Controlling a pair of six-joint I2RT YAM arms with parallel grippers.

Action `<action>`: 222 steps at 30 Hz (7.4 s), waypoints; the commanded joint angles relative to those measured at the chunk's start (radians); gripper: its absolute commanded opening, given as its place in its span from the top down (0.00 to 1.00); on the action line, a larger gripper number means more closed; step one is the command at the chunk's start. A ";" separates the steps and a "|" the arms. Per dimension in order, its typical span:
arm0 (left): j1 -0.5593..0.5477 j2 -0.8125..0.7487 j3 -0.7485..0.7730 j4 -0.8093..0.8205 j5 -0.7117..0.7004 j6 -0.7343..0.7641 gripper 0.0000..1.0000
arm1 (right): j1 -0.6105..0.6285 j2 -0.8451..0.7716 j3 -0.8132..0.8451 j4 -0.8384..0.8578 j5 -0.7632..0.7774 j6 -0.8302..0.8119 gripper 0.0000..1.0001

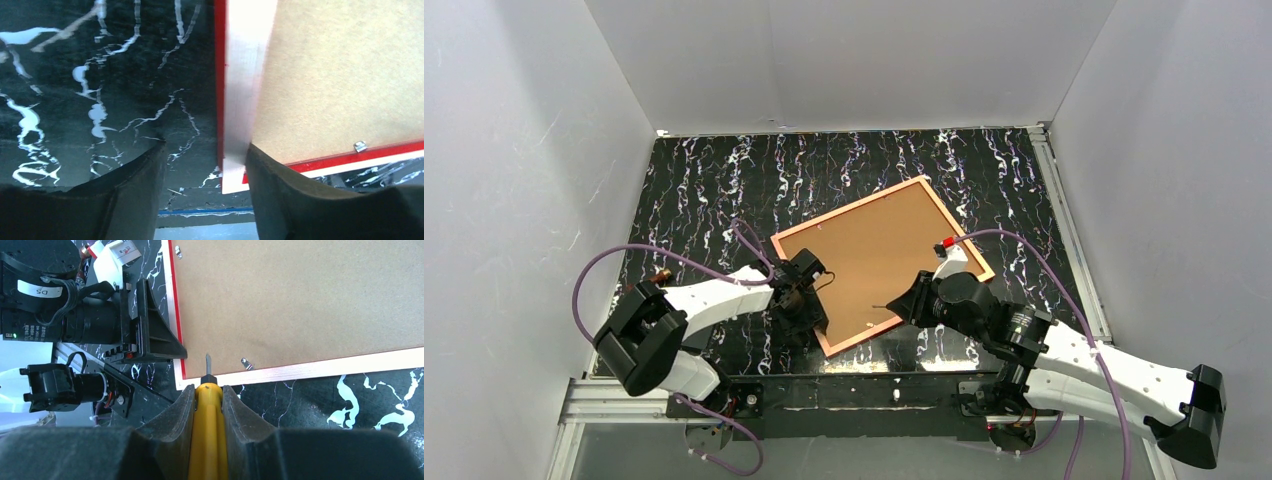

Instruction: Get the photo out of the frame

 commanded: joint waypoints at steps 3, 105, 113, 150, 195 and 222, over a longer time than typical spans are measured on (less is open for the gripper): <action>-0.024 0.039 -0.039 -0.110 -0.086 0.021 0.66 | 0.004 -0.013 -0.011 0.017 0.024 0.016 0.99; 0.474 0.542 0.658 -0.515 0.090 0.712 1.00 | 0.005 0.264 0.032 0.080 -0.006 -0.069 0.99; 0.528 0.659 0.795 -0.509 0.208 0.719 1.00 | 0.005 0.383 0.126 0.151 -0.008 -0.134 0.99; 0.617 0.817 0.883 -0.494 0.420 0.561 1.00 | -0.031 1.172 0.986 -0.154 -0.007 -0.305 0.99; 0.627 0.821 0.895 -0.506 0.408 0.570 1.00 | -0.007 1.183 0.919 -0.413 -0.017 -0.129 0.99; 0.637 0.798 0.889 -0.498 0.410 0.562 0.77 | -0.011 0.766 0.690 -0.270 -0.064 -0.134 0.99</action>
